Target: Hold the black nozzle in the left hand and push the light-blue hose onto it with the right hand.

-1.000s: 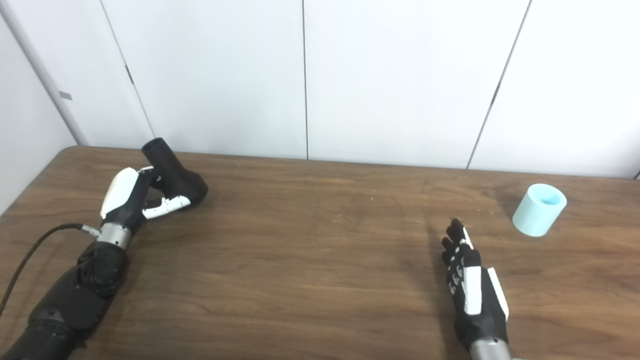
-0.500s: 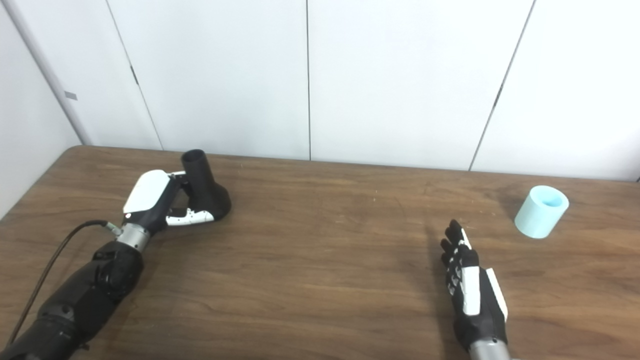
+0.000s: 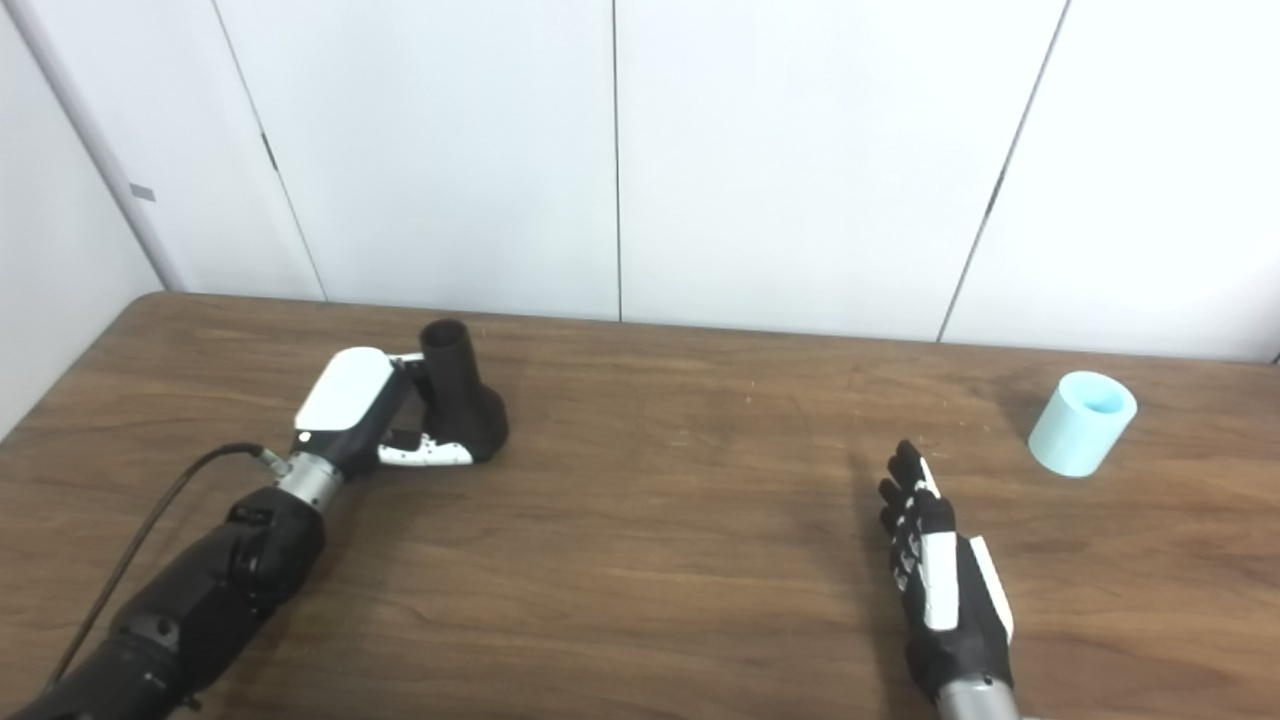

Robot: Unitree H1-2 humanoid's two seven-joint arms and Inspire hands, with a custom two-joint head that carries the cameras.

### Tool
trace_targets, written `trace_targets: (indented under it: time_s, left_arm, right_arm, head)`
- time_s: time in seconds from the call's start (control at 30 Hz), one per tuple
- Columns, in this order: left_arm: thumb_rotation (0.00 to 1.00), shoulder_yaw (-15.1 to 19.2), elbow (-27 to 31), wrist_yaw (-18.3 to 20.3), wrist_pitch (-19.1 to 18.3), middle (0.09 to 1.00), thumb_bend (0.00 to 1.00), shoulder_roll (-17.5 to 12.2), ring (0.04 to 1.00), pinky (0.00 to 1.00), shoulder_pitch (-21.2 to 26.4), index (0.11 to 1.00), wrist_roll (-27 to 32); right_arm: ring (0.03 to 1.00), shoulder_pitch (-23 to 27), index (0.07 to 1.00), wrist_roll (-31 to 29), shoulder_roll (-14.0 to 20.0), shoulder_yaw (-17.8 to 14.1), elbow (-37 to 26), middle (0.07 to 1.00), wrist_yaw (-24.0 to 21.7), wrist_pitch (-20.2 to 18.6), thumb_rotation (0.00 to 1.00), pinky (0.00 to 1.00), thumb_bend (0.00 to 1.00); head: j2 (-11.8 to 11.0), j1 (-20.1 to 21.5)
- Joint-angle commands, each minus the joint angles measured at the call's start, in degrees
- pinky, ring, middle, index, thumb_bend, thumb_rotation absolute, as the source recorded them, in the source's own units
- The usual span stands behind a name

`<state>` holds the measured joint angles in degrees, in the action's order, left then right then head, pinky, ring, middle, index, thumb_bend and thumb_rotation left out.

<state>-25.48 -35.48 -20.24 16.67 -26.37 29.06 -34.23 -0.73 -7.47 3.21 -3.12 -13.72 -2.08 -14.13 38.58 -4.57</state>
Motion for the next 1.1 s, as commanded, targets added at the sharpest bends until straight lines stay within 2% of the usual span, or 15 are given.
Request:
trace_targets:
  time_s: [0.0,0.17,0.4,0.57,0.77,0.97,1.07]
  left_arm:
    - [0.60,-5.5,-2.6,6.6,0.7,0.433,0.64,5.0,0.501,0.63,-5.8,0.350,-2.9]
    - [0.58,-6.0,-4.6,5.6,2.6,0.411,0.63,7.1,0.495,0.59,-6.3,0.331,-2.3]
    - [0.54,-7.2,-5.1,6.0,3.7,0.360,0.61,8.7,0.434,0.54,-6.7,0.290,-3.2]
    - [0.45,-8.2,-4.7,6.1,4.5,0.359,0.60,9.9,0.428,0.52,-7.2,0.291,-3.5]
    - [0.44,-11.1,-3.5,8.7,4.2,0.365,0.62,11.6,0.430,0.52,-7.7,0.318,-4.5]
    - [0.45,-14.9,-1.5,11.3,4.0,0.437,0.63,11.8,0.480,0.56,-8.0,0.411,-5.4]
    - [0.43,-16.1,-1.4,12.1,3.9,0.414,0.63,11.9,0.465,0.57,-7.7,0.363,-5.2]
  right_arm:
    - [1.000,0.9,1.000,-0.1,-0.4,0.2,-2.4,1.000,0.0,0.1,1.00,1.00,0.73]
    - [1.000,0.9,1.000,-0.1,-0.5,0.2,-2.6,1.000,0.1,-0.2,1.00,1.00,0.73]
    - [1.000,1.2,1.000,0.2,-1.0,0.4,-3.2,1.000,0.4,-0.9,1.00,1.00,0.73]
    - [1.000,1.1,1.000,0.5,-1.4,0.9,-3.7,1.000,0.7,-1.1,1.00,1.00,0.74]
    - [1.000,1.1,1.000,1.0,-2.1,1.4,-4.1,1.000,1.1,-1.5,1.00,1.00,0.72]
    - [1.000,1.0,1.000,1.6,-2.4,1.7,-4.6,1.000,1.5,-1.9,1.00,1.00,0.71]
    - [1.000,1.1,1.000,1.9,-2.6,2.0,-4.8,1.000,1.8,-2.2,1.00,1.00,0.71]
  head:
    - [0.1,-0.1]
    - [0.3,0.2]
    - [0.6,1.1]
    - [0.7,2.4]
    - [0.8,3.7]
    - [1.0,4.3]
    - [0.9,4.5]
